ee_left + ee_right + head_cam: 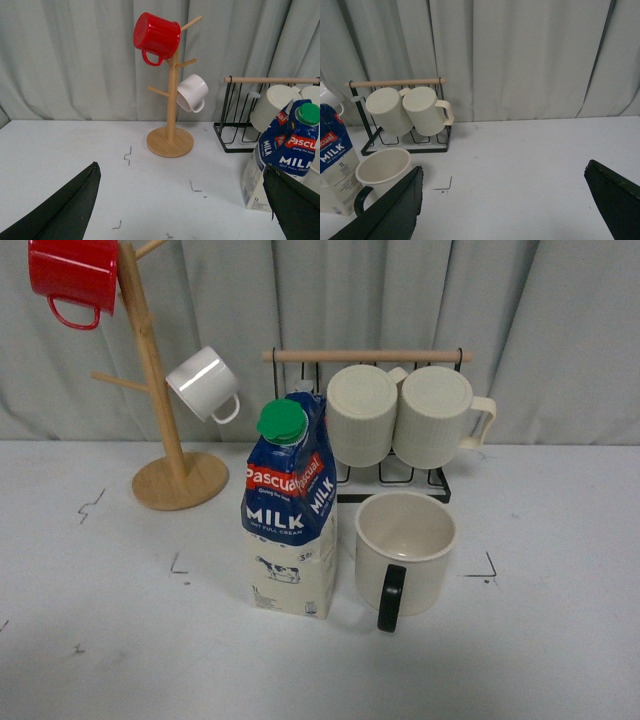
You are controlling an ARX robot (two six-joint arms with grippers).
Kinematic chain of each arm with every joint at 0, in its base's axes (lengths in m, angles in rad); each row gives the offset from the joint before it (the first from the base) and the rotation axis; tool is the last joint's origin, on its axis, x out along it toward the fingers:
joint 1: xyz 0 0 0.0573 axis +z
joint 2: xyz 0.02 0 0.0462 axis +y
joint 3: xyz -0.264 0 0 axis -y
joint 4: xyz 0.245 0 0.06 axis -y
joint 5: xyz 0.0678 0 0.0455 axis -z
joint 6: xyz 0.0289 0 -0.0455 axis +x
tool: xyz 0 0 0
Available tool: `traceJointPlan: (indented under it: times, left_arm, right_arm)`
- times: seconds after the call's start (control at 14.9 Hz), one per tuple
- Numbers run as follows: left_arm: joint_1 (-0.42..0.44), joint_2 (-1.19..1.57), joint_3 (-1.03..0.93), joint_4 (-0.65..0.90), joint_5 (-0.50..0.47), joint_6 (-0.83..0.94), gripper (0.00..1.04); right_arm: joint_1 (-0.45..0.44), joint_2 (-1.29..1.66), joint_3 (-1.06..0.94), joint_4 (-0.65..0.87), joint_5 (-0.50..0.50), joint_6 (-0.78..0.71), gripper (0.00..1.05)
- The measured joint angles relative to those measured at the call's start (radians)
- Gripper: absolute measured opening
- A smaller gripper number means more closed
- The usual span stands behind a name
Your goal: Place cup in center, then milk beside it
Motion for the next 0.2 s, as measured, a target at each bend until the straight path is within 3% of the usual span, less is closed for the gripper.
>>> traceJointPlan:
  times: [0.2]
  left_arm:
    - [0.0, 0.0, 0.0, 0.0, 0.0, 0.0, 0.98]
  right_arm:
    - [0.0, 0.0, 0.0, 0.0, 0.0, 0.0, 0.98]
